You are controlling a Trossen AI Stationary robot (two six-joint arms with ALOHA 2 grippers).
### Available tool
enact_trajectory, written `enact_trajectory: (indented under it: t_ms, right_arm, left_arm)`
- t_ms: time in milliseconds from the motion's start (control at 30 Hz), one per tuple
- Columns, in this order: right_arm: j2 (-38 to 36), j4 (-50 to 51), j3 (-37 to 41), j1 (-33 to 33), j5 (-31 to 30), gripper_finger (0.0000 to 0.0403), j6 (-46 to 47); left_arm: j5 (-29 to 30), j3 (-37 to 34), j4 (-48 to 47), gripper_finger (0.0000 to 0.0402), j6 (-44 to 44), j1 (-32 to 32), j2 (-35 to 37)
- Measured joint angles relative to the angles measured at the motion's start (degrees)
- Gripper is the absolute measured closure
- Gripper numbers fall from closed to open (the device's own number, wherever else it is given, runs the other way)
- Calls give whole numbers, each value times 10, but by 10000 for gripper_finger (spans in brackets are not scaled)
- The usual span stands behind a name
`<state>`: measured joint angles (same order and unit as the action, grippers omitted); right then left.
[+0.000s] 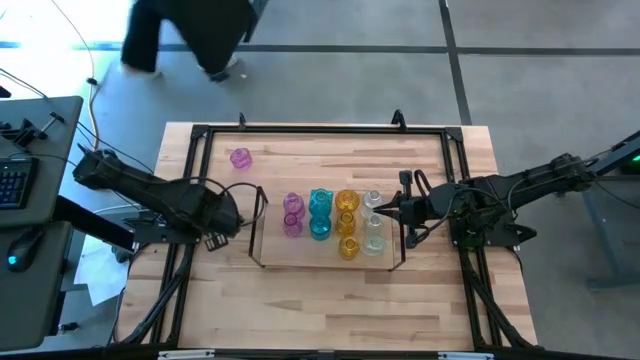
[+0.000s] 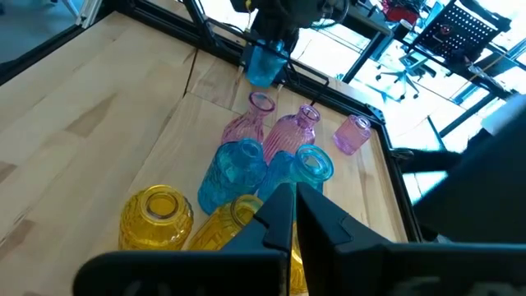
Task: Sort vases onto shelf
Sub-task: Put the blue vase on the shelf aligned with the other blue vases
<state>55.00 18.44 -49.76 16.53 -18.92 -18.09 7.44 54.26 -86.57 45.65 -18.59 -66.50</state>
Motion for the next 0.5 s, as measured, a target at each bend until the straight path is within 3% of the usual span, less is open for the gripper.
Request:
enact_trajectory:
  t_ms: [233,500]
  right_arm:
    - [0,-1,0,0,0,403,0]
    - [0,-3,0,0,0,403,0]
  left_arm:
    - [13,95,-29,386,23,-30,12]
    - [89,214,-38,386,10,-61,10]
